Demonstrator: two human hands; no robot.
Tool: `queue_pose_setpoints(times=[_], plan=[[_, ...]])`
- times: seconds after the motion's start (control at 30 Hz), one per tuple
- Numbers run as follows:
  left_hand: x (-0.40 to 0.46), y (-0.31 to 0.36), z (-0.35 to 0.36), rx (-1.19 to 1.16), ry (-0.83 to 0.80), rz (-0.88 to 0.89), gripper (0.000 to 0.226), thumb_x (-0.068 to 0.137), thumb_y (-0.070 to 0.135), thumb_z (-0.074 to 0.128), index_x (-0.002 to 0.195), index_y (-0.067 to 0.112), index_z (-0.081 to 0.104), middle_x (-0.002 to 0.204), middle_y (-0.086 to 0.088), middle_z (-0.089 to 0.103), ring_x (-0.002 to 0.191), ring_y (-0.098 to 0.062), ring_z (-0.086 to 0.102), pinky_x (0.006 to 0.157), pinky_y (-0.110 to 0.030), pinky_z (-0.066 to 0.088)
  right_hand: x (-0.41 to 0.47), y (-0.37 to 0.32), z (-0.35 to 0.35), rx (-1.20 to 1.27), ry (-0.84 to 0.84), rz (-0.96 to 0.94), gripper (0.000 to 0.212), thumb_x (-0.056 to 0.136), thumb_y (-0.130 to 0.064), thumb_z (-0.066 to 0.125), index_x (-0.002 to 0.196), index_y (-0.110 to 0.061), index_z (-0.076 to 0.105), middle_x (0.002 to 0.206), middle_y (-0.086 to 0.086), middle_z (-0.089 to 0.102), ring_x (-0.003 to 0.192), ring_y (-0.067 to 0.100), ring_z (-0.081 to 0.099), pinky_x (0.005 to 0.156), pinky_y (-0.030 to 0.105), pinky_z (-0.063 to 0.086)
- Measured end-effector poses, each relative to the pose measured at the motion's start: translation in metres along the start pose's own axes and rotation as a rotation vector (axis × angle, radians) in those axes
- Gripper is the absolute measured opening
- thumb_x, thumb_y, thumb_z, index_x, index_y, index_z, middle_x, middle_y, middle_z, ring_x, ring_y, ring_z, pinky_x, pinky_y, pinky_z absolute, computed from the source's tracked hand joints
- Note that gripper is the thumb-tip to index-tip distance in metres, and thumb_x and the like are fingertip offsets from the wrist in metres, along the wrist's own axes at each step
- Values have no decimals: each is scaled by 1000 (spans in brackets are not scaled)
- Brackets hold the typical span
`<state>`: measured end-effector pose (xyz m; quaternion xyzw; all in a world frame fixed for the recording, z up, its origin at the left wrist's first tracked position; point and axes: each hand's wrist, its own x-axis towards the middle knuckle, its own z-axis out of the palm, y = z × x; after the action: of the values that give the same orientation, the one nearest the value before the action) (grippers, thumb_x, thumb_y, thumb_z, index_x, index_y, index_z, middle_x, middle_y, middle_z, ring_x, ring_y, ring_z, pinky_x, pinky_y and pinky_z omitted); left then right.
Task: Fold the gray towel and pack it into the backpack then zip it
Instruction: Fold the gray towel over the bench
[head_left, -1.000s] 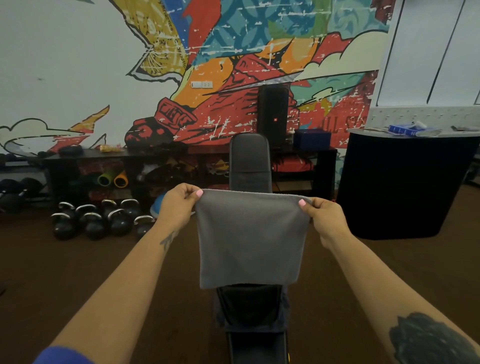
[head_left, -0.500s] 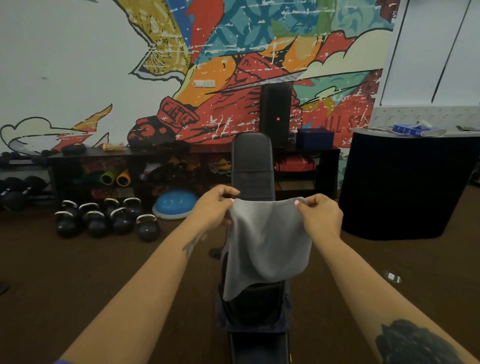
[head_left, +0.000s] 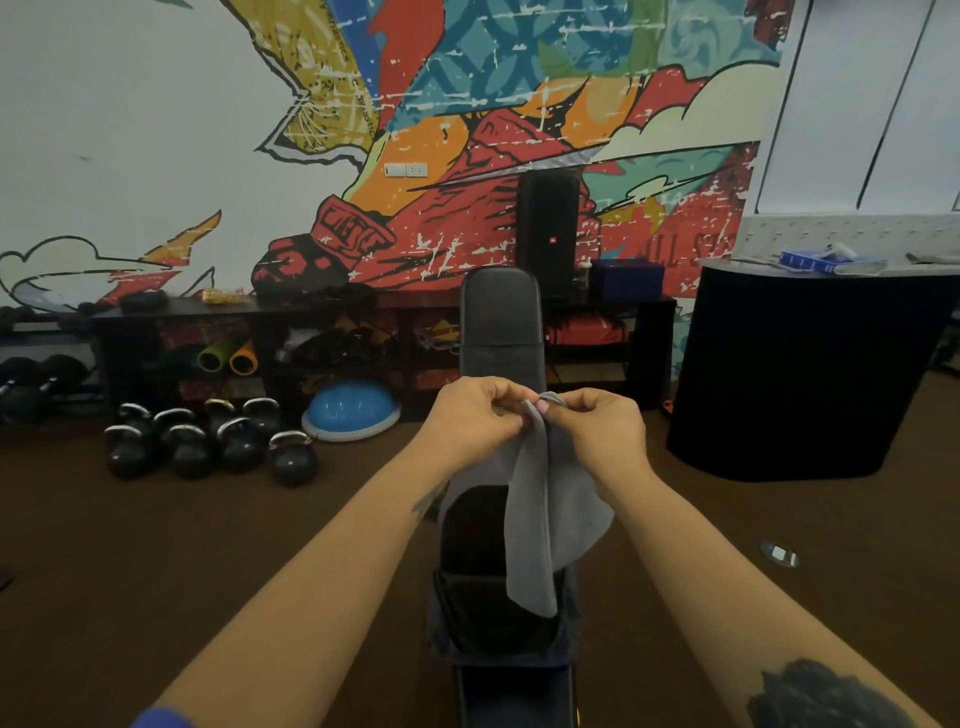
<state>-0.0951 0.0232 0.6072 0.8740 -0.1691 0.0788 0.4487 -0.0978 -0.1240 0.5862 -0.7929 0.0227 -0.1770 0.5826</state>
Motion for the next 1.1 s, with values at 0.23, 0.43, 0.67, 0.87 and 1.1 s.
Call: queue_pose_setpoints(times=[0.23, 0.43, 0.67, 0.87, 1.1], plan=[[1, -1, 2, 97, 156, 122, 8, 81, 26, 71, 87, 21, 72, 90, 8, 61, 84, -5, 58, 70, -12, 44, -2, -4, -2, 134, -60, 26, 15, 86, -23, 67, 96, -13, 74, 78, -14, 64, 75, -6, 53, 61, 11, 36], [3, -1, 2, 181, 109, 239, 12, 84, 27, 66, 83, 28, 54, 81, 14, 54, 79, -3, 51, 77, -23, 41, -7, -8, -2, 173, -121, 42, 14, 92, -22, 59, 97, -15, 70, 78, -14, 62, 74, -6, 51, 57, 8, 36], [4, 1, 3, 98, 137, 182, 21, 85, 25, 66, 86, 24, 45, 78, 12, 54, 69, -3, 50, 67, -16, 39, -13, -17, -1, 207, -150, 33, 29, 96, -28, 51, 79, -16, 70, 77, 12, 67, 68, 17, 61, 55, 12, 47], [5, 2, -1, 40, 126, 111, 23, 85, 32, 65, 83, 24, 44, 76, 9, 54, 68, -3, 49, 61, -13, 35, -15, -14, -9, 138, -279, -104, 20, 84, -10, 68, 104, -14, 70, 85, -14, 67, 77, -10, 60, 59, -2, 44], [-5, -13, -12, 529, -105, 121, 33, 88, 61, 42, 76, 31, 50, 67, 16, 46, 72, -7, 47, 83, -33, 35, -5, -11, -26, 257, -258, -38, 13, 90, -9, 60, 98, -13, 70, 94, 1, 72, 93, 11, 68, 74, 16, 55]])
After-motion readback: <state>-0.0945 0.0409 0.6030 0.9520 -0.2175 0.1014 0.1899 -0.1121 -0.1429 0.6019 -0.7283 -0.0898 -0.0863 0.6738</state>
